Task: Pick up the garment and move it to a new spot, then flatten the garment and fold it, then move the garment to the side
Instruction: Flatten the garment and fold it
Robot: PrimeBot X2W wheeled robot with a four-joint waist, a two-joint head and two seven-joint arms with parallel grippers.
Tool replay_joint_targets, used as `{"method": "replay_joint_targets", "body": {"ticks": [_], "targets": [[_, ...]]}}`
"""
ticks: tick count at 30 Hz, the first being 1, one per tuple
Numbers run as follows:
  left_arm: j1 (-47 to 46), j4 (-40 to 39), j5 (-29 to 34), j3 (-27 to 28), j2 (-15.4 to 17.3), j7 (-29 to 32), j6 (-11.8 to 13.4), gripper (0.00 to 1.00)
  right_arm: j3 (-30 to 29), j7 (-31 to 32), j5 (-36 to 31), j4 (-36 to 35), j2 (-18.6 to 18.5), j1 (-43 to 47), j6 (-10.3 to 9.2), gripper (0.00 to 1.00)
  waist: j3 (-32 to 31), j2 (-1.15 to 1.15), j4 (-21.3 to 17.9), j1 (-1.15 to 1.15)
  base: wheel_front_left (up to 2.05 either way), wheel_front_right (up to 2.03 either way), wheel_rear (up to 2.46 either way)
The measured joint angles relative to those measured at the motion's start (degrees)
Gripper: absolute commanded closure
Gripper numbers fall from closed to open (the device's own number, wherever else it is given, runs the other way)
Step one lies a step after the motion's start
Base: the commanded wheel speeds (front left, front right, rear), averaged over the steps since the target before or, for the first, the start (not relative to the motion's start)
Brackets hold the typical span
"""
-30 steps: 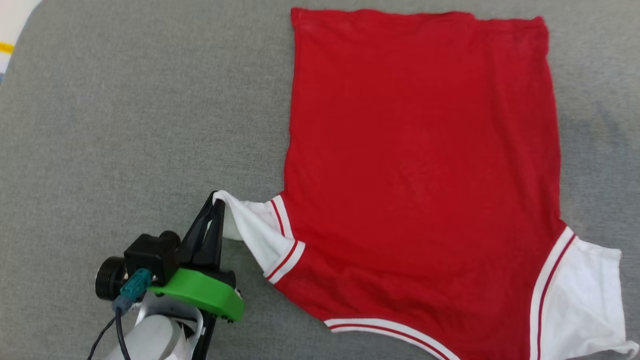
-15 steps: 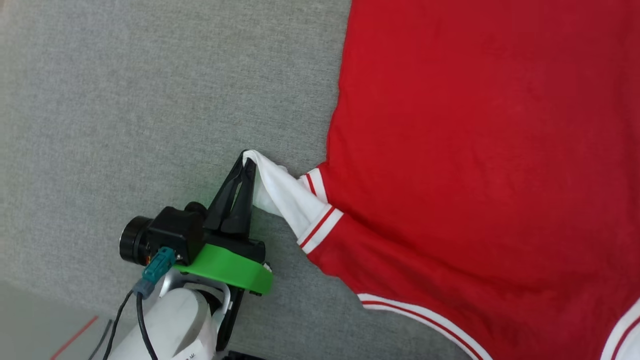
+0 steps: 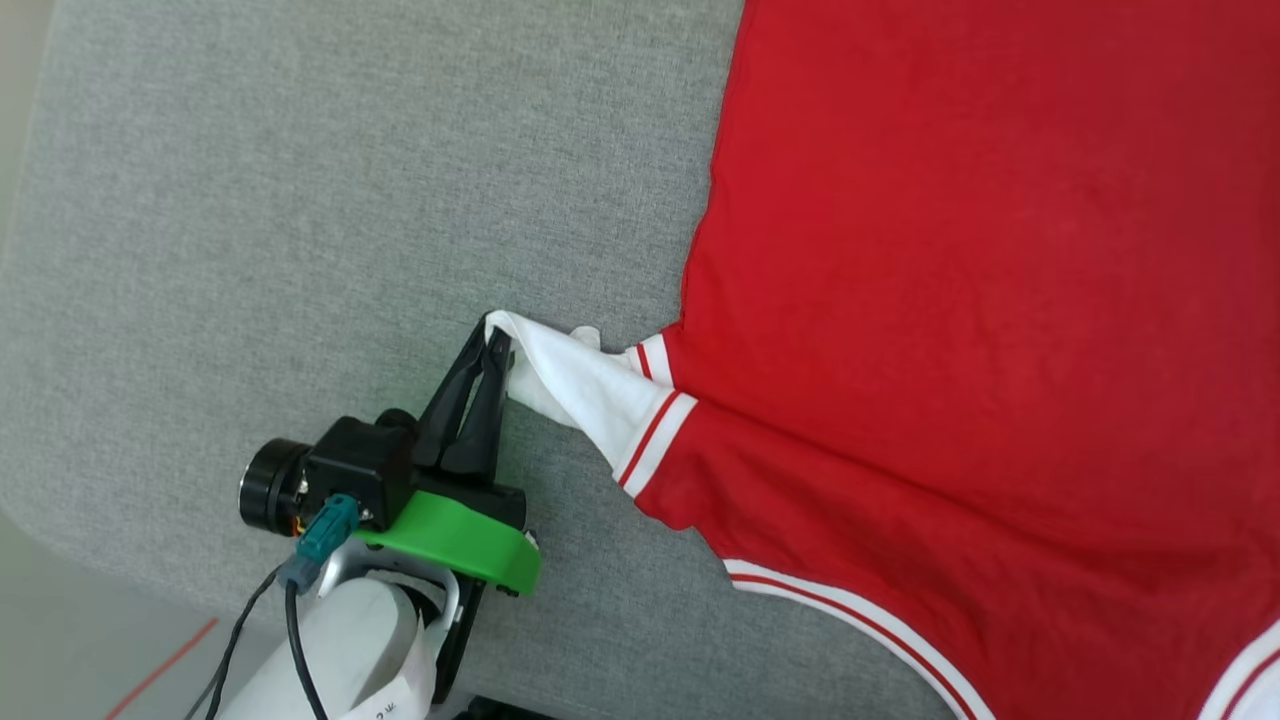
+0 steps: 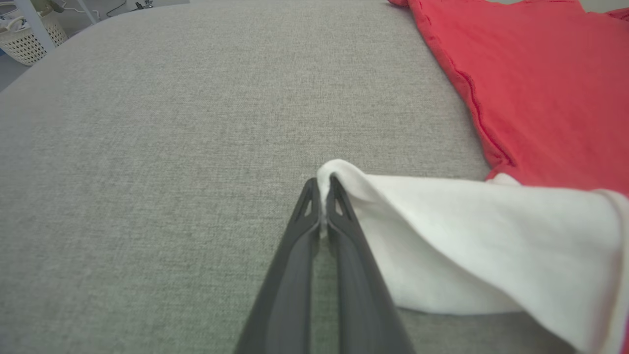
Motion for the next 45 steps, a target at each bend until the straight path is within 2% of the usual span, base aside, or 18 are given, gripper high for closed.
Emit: {"method": "replay_joint_targets", "body": {"ticks": [4, 8, 15, 19, 22, 27, 30, 36, 37, 38, 39, 40, 45], "targets": [[1.3, 1.47, -0.05, 0.23, -0.22, 0.0, 0.02, 1.0, 2.05, -6.26, 3.57, -2.91, -1.31, 3.03, 0.0, 1.0, -3.42, 0.0, -0.67, 0.0, 0.0, 0.0, 0.0], [4.12, 2.52, -0.49, 1.18, 0.1, 0.01, 0.55, 1.0, 5.64, -11.05, 7.62, -8.86, -5.45, 8.86, 0.0, 1.0, -7.5, 0.0, -1.82, 0.0, 0.0, 0.0, 0.0], [10.5, 2.57, -2.53, 3.32, 2.72, 0.01, 2.53, 1.0, 10.33, -15.5, 12.18, -18.74, -12.77, 21.01, 0.0, 1.0, -14.44, 0.0, -5.41, -0.01, 0.0, 0.0, 0.0], [12.51, 2.23, -2.8, 3.69, 3.71, 0.11, 2.91, 1.0, 10.98, -17.27, 13.58, -23.48, -16.57, 29.26, 0.0, 1.0, -17.54, 0.0, -8.42, -0.01, 0.0, 0.0, 0.0], [13.16, 1.92, -3.2, 4.26, 4.05, 0.11, 3.42, 1.0, 9.45, -19.51, 15.37, -25.15, -17.89, 36.94, 0.0, 1.0, -19.53, 0.0, -10.54, -0.01, 0.0, 0.0, 0.0], [14.87, 1.8, -3.77, 4.71, 4.24, 0.11, 3.88, 1.0, 5.64, -23.09, 17.07, -25.51, -17.35, 50.43, 0.0, 1.0, -22.46, 0.0, -13.49, -0.01, 0.0, 0.0, 0.0], [15.51, 1.83, -3.85, 4.69, 4.31, 0.11, 4.04, 1.0, 3.46, -24.38, 18.26, -25.31, -15.23, 58.56, 0.0, 1.0, -23.84, 0.0, -14.94, -0.01, 0.0, 0.0, 0.0], [15.67, 1.67, -3.99, 4.63, 4.35, 0.12, 4.25, 1.0, 0.87, -26.22, 17.82, -22.03, -7.69, 70.51, 0.0, 1.0, -25.33, 0.0, -16.59, -0.01, 0.0, 0.0, 0.0], [15.65, 1.42, -3.99, 4.48, 4.39, 0.23, 4.56, 1.0, -0.33, -26.83, 16.61, -20.47, -4.88, 72.3, 0.01, 1.0, -24.99, 0.0, -16.53, -0.01, 0.0, 0.0, 0.0], [15.64, 1.34, -3.99, 4.45, 4.44, 0.45, 4.56, 1.0, -1.0, -27.17, 16.27, -20.3, -4.38, 72.33, 0.01, 0.81, -24.85, 0.0, -16.47, -0.01, 0.0, 0.0, 0.0], [15.64, 1.3, -3.99, 4.42, 4.53, 0.59, 4.57, 1.0, -1.92, -27.53, 15.86, -20.28, -3.87, 72.33, 0.01, 0.13, -24.7, 0.0, -16.44, -0.01, 0.0, 0.0, 0.0], [15.64, 1.2, -3.99, 4.42, 4.66, 0.6, 4.63, 1.0, -2.96, -28.09, 15.46, -20.5, -3.47, 72.3, 0.01, 0.0, -24.6, 0.0, -16.45, -0.01, 0.0, 0.0, 0.0], [15.55, 0.09, -3.85, 4.13, 4.87, 0.69, 5.14, 1.0, -9.73, -30.03, 14.03, -24.05, -3.9, 70.74, 0.01, 0.0, -24.26, 0.0, -16.24, -0.01, 0.0, 0.0, 0.0]]}}
